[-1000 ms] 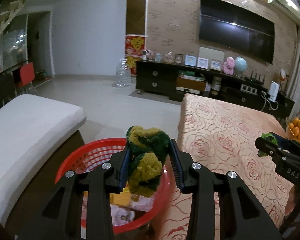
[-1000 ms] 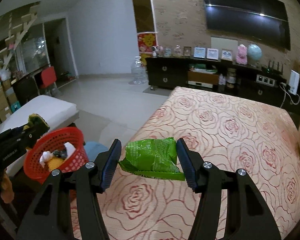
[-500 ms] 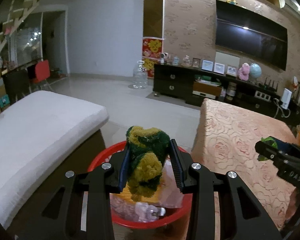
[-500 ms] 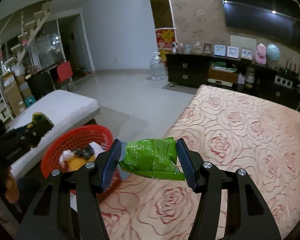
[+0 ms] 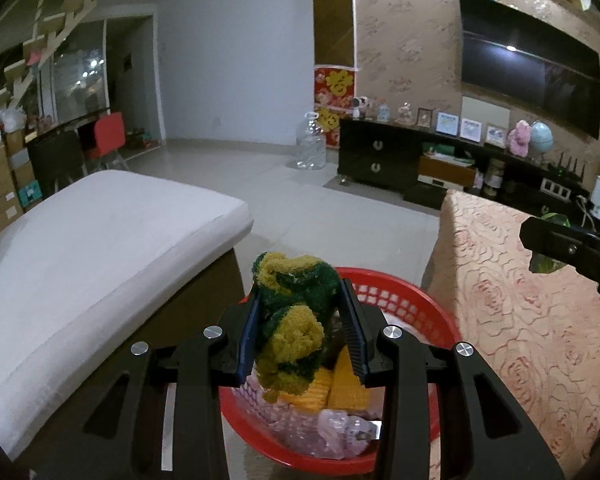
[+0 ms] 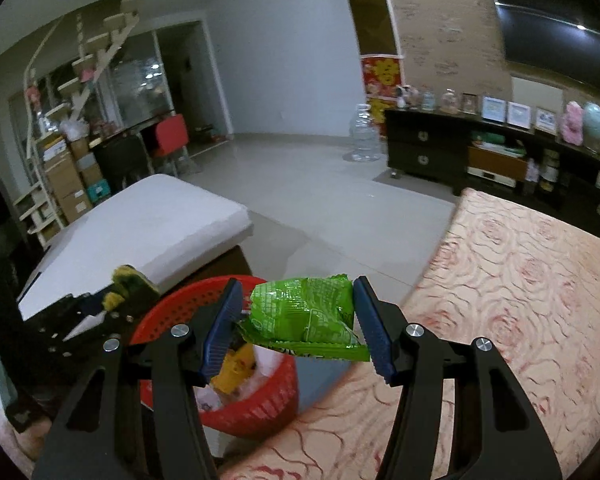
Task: Collect trash
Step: 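Carry sponge and green packet to the red wastebasket and open both tools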
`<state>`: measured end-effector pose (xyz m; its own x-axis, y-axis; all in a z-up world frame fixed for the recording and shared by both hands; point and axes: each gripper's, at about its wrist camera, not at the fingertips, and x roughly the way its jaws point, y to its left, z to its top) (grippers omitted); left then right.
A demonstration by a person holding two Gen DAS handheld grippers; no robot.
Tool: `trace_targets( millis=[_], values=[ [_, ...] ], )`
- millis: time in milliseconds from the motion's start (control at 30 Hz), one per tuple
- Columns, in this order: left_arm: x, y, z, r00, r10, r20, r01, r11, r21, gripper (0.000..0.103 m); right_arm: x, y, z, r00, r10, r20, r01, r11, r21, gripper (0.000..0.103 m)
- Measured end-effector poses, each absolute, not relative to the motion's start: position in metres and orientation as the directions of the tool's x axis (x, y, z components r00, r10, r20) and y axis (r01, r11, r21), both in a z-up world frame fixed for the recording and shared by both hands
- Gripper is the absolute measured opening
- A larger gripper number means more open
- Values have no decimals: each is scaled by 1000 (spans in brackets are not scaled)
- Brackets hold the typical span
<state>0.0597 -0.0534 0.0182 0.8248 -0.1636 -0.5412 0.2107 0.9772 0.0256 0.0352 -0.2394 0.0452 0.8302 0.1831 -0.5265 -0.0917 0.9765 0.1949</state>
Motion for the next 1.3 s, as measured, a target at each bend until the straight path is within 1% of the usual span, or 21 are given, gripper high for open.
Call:
trace_targets(
  millis=[233, 567, 933, 1100, 1200, 1233, 1267, 1300],
  values=[
    [69, -45, 5, 812, -147, -564, 197, 980, 29, 36, 51, -231, 15, 786, 216, -579, -94, 968, 233, 56],
    [73, -40, -3, 783, -193, -591, 245, 969, 7, 36, 58, -214, 13, 776, 229, -588, -114, 967, 227, 56],
    [81, -42, -13, 748, -205, -631, 259, 966, -7, 36, 61, -212, 10, 770, 226, -596, -111, 968, 224, 56],
    [83, -41, -15, 739, -203, -642, 255, 967, -13, 42, 61, -211, 8, 769, 232, -596, -118, 967, 224, 56],
    [84, -40, -13, 739, -208, -640, 250, 968, -25, 55, 62, -210, 8, 768, 235, -595, -121, 967, 225, 56],
    [84, -39, -12, 740, -211, -639, 249, 968, -31, 63, 62, -209, 8, 769, 235, -595, -121, 967, 225, 56],
    [83, -38, -11, 743, -212, -635, 244, 969, -37, 68, 62, -209, 8, 769, 236, -595, -122, 967, 226, 56],
    [82, -35, -9, 748, -209, -630, 236, 971, -42, 70, 62, -209, 7, 769, 236, -594, -122, 966, 226, 56]
  ],
)
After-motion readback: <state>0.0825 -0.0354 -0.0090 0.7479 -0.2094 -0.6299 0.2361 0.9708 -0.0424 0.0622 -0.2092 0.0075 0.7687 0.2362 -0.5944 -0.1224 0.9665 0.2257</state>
